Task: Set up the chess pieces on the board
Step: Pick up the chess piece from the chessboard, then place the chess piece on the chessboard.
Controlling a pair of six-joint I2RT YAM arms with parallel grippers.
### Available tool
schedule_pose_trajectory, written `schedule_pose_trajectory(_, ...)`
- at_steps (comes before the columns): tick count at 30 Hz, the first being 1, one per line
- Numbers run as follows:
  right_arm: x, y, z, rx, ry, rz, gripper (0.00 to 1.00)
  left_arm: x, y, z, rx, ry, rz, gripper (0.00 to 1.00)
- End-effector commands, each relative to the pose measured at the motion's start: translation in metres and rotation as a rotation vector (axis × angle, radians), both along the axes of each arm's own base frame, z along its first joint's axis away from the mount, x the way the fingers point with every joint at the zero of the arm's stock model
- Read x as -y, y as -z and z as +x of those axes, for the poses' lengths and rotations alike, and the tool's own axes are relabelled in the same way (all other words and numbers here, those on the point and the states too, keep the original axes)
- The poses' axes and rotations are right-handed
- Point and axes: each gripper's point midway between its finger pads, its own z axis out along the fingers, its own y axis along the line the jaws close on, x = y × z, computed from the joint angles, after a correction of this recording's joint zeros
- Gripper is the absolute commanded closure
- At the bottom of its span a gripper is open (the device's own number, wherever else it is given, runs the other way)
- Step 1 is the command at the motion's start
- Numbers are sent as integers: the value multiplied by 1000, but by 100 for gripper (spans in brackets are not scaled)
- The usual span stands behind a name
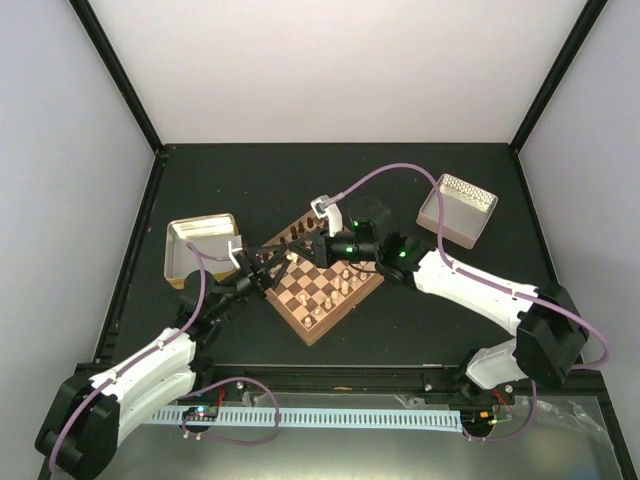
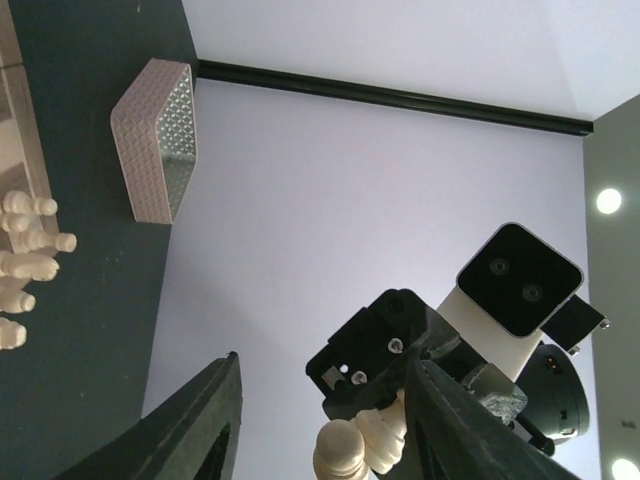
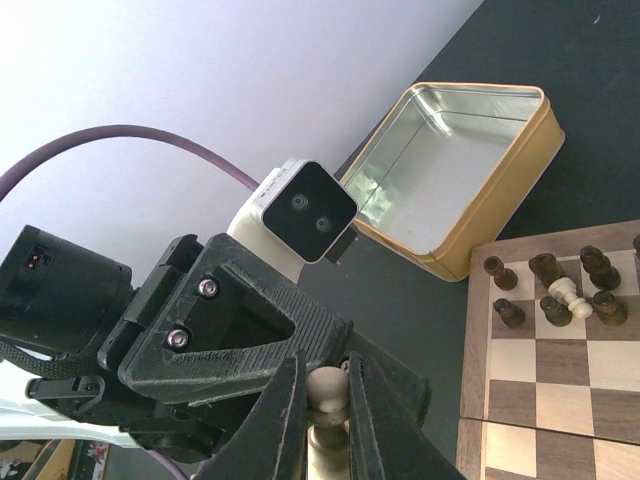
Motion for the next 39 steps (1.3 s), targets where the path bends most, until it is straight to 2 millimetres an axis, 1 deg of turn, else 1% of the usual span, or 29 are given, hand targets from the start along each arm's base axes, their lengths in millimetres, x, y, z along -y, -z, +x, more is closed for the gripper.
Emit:
schedule_pose_trajectory(1, 1, -13, -2, 23, -2, 43, 92, 2, -20, -6, 13, 43, -85, 56)
schedule_pose_trajectory(4, 1, -12, -1, 26, 4, 45, 93, 4, -21, -7, 6, 64, -94, 61)
schedule_pose_trajectory(8, 0, -12, 0, 26, 6, 50, 93, 7, -22, -7, 3, 81, -105, 64)
schedule_pose_trajectory(13, 0, -11, 0, 26, 4, 48, 93, 8, -19, -7, -9, 88, -103, 70)
schedule_pose_trajectory(19, -1, -6, 0, 21, 3, 40, 93, 8, -15, -5, -16, 85, -94, 81)
schedule_pose_trajectory(24, 1, -5, 0, 27, 12, 31, 93, 9, -12, -4, -13, 78, -73, 94)
schedule_pose_trajectory(29, 8, -4, 3, 45, 47, 11, 93, 9, -8, -1, -10, 70, -38, 97)
schedule_pose_trajectory(33, 23, -8, 13, 85, 146, -14, 94, 15, 2, 1, 16, 87, 84, 99)
schedule_pose_trajectory(34, 29, -12, 17, 102, 184, -18, 93, 17, 7, 2, 25, 95, 134, 98)
schedule_pose_trajectory(36, 45, -13, 27, 132, 287, -45, 93, 18, 17, 4, 33, 104, 242, 98)
schedule_pose_trajectory(37, 54, -11, 34, 141, 344, -66, 93, 17, 26, 5, 24, 105, 307, 98)
schedule_pose_trajectory(39, 72, -6, 43, 161, 442, -109, 93, 15, 34, 10, 63, 98, 436, 98)
